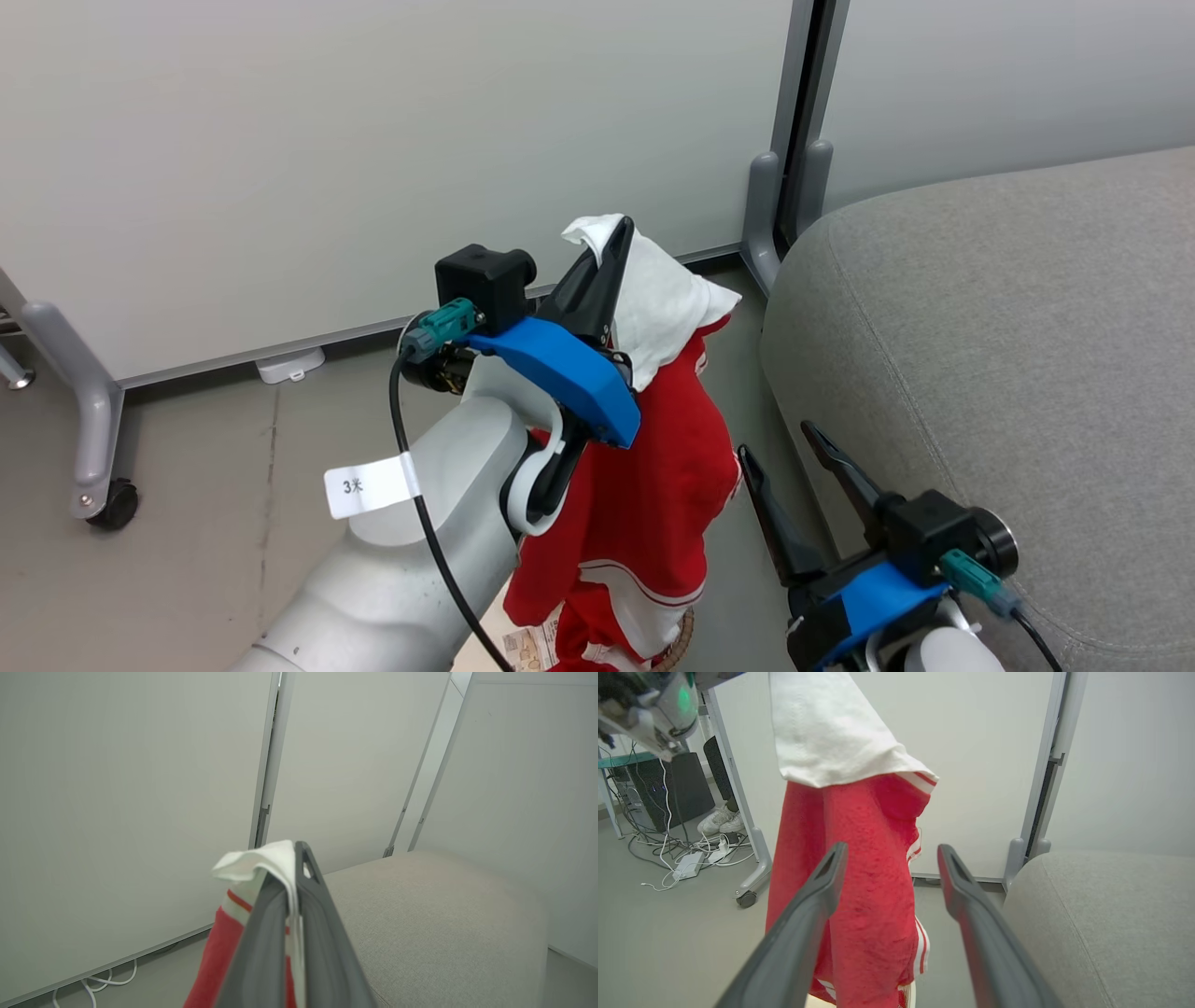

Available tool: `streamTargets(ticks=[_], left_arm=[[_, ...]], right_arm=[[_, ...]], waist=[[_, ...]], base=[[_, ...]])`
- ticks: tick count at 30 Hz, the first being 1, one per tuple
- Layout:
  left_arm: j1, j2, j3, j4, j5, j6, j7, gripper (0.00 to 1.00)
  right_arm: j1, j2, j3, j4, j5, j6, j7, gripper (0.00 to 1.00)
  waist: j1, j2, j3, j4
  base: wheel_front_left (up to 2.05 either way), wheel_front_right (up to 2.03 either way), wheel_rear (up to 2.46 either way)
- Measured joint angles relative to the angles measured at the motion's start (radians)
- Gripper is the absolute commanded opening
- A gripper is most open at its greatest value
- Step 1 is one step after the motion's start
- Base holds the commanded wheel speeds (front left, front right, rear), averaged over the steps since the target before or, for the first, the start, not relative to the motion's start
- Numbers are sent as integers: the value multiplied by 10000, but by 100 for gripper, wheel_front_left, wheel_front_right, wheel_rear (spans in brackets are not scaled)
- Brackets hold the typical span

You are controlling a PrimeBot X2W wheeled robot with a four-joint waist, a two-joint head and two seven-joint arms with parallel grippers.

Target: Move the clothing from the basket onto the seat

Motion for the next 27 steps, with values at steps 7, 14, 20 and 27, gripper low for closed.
streamTargets(ticks=[7,14,20,27], left_arm=[[36,2,6,-127,-8,0,-2,0],[-41,4,-226,-316,-196,21,-2,0],[-234,0,-675,-366,-491,23,-2,0],[-399,0,-1225,-696,-991,90,-2,0]], right_arm=[[-848,0,617,593,-19,0,349,100],[-2259,-2,1402,2366,773,0,418,100],[-3366,-4,1962,3856,1216,0,75,100],[-4207,-4,2299,5135,1538,0,-198,100]], waist=[[0,0,112,-9],[1,0,213,59],[0,0,238,227],[1,0,261,465]], base=[[0,0,0],[0,0,0],[0,0,0],[0,0,0]])
